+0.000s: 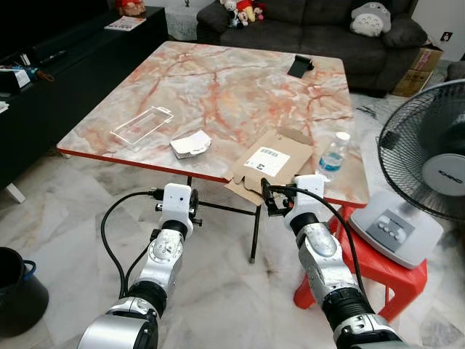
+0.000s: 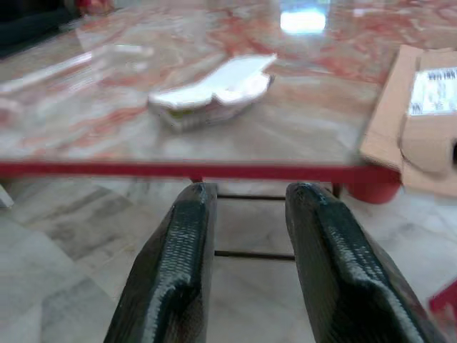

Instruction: Picking trash to rubbish bin

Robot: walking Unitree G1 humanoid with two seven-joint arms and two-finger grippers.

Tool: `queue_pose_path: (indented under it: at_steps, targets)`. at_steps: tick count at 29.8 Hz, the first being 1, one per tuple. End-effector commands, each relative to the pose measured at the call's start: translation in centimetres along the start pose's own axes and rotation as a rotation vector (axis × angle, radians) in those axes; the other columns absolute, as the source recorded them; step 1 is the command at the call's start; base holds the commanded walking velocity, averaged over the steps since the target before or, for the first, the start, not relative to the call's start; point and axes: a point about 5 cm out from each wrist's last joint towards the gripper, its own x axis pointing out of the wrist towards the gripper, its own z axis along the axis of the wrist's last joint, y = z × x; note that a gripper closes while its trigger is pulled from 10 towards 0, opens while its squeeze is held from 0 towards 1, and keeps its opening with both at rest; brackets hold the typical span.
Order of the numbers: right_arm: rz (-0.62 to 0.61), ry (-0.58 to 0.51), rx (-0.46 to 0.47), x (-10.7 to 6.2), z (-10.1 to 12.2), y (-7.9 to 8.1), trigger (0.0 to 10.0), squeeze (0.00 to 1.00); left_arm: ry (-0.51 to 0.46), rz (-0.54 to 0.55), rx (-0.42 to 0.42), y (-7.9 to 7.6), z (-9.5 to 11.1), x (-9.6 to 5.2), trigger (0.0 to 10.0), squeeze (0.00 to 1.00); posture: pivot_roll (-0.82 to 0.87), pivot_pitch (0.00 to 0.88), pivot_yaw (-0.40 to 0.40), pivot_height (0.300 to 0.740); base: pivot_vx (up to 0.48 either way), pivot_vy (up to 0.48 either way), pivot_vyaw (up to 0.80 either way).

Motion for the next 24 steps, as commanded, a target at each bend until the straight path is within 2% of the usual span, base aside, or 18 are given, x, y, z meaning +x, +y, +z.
queue_pose_path:
  at_steps: [1,14,24]
  targets:
    - [-0.025,-0.018,-0.006,-0.09,0.41,-0.94,10.0,0.00,-0.029,-0.015,-0.013,-0.81,0.77,0.38,10.0,0.00,-0.17,0.000,-0.030,0.740,0.337,0.000,0.00]
    - [-0.029,-0.031,0.006,-0.14,0.55,-1.04,10.0,0.00,-0.030,-0.023,-0.018,-0.99,0.74,0.33,10.0,0.00,-0.17,0.000,-0.032,0.740,0.333,0.000,0.00]
    - [-0.023,-0.043,-0.001,-0.68,0.97,-1.38,10.0,0.00,-0.041,-0.044,-0.030,-1.41,0.69,0.15,10.0,0.00,-0.19,0.011,-0.039,0.740,0.000,0.000,0.00]
